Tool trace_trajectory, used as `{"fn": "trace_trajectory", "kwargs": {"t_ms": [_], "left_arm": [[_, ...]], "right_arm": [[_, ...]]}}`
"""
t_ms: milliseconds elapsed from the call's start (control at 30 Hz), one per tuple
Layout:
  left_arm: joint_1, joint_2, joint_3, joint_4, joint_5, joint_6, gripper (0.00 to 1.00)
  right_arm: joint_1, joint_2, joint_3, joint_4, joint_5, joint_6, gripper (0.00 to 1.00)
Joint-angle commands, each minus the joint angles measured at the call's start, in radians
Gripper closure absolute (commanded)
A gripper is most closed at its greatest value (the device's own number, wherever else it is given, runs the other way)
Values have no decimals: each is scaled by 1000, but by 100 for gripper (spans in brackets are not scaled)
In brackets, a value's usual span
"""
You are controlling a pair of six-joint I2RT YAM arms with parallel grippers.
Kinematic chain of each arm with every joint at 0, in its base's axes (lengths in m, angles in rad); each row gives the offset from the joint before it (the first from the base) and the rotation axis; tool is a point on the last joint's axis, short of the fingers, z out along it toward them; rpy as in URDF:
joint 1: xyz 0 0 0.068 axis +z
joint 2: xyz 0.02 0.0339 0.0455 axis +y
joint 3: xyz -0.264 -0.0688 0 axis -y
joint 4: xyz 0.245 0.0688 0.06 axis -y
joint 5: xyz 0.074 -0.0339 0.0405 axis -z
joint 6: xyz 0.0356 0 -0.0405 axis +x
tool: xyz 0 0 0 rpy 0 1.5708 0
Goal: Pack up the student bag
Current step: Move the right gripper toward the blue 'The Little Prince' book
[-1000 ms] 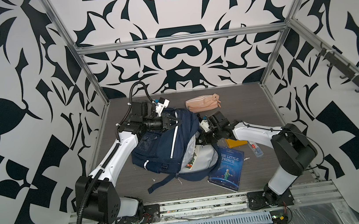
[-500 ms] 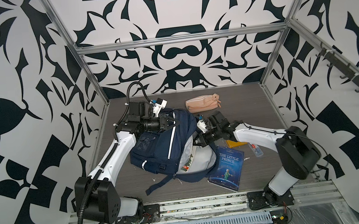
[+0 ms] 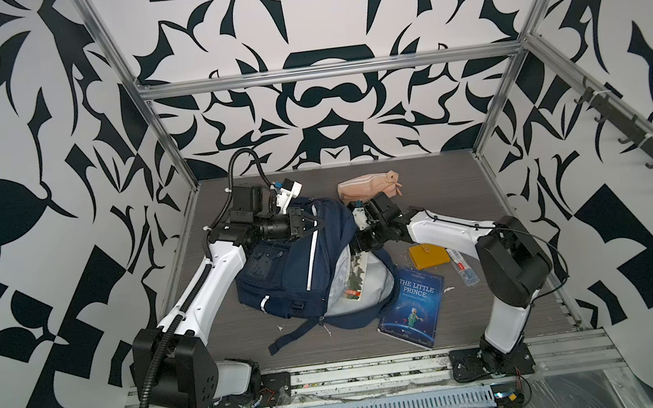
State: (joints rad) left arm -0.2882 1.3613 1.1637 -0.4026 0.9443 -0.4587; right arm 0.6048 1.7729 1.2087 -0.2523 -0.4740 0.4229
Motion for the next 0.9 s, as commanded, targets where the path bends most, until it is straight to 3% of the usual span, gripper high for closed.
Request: {"fn": "trace_trajectory", "kwargs": {"t_ms": [0,267,467,667,767,867], "left_arm": [[-2,-18,72,3,13,67,100],[4,40,139,-119,-106,215,100],[4,50,113,-87,-107,212,100],[4,35,83,-61,-80,203,100],[4,28,74,-62,-69,204,100],[4,19,68,-68,-71,199,100]], "right_arm": [[6,-83,38,-40,50,14,5],[6,-172,54,-157,138,16,2],[-3,-222,63,-241,242,28,2],[-7,-244,65,-361,263,4,3],[-8,-270,30,-382,270,2,12],[-16,-285,-4,-384,255,4,29]]}}
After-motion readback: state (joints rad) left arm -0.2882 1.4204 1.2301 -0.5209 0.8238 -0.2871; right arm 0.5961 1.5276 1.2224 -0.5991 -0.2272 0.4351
